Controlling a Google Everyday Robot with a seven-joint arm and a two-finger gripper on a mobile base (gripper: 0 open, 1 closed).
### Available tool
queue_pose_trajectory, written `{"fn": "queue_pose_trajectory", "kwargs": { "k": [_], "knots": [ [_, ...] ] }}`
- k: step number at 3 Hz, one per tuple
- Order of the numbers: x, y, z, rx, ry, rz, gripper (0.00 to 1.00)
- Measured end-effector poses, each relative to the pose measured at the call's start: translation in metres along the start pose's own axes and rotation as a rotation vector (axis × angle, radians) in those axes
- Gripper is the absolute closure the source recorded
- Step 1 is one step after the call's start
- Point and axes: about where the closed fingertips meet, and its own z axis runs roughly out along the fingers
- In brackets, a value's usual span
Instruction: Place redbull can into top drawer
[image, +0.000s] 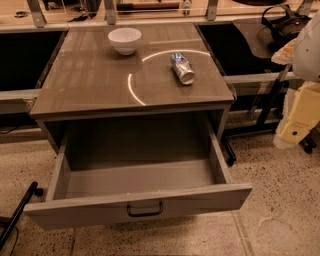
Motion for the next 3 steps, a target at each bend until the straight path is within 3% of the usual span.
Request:
{"fn": "queue_pose_trajectory", "kwargs": {
  "k": [1,2,3],
  "knots": [
    [-0.007,-0.005,0.002,0.038,-0.042,0.014,0.00],
    [-0.007,-0.005,0.002,0.038,-0.042,0.014,0.00],
    [-0.015,-0.013,0.013,0.017,-0.083,0.034,0.00]
  ]
}}
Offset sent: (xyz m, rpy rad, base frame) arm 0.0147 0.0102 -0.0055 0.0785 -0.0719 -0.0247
